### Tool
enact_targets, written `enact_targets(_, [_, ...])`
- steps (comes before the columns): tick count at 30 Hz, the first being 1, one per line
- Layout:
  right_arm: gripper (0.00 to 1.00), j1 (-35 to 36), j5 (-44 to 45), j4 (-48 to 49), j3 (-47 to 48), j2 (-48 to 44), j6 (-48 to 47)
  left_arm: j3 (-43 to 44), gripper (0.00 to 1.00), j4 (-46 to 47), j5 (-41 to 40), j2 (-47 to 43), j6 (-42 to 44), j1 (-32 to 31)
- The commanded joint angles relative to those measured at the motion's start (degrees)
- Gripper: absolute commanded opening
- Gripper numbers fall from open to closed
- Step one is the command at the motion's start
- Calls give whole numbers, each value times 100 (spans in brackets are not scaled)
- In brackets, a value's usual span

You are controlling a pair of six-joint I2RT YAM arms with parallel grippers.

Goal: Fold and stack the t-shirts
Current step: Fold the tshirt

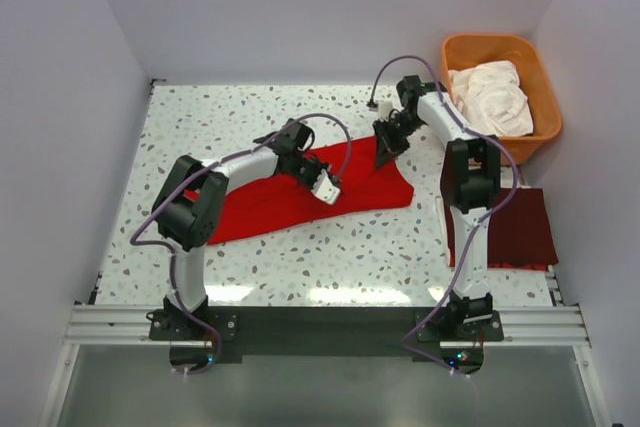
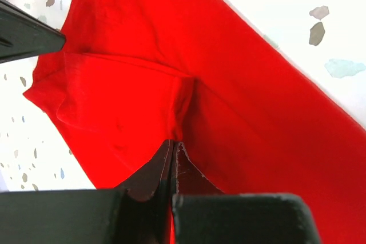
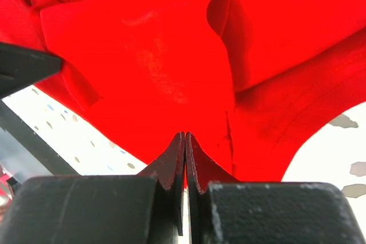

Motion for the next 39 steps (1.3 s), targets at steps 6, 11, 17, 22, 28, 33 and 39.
enact_targets(6, [0, 134, -33, -264, -17, -232, -265, -66, 3, 70, -120, 131, 294, 232])
enact_targets(11, [0, 134, 125, -405, 282, -240, -397, -22, 13, -17, -200, 158, 444, 365])
enact_targets(17, [23, 406, 283, -256, 257, -425, -485, 154, 41, -624, 352, -342, -29, 663])
enact_targets(22, [22, 960, 897, 69, -209, -592, -590, 75, 43, -1317, 583, -1063, -672, 1243])
enact_targets(28, [21, 1277, 2013, 455, -201, -40, -442, -811, 41, -2267, 285, -2003, -681, 1928])
enact_targets(33, [18, 1277, 3049, 1053, 527, 786, -467, -1787, 37, -2172, -181, -2733, -1223, 2167])
enact_targets(39, [15, 1461, 4112, 2006, 2488, 2079, -1089, -2324, 33, -1653, -874, -3015, -2043, 2167])
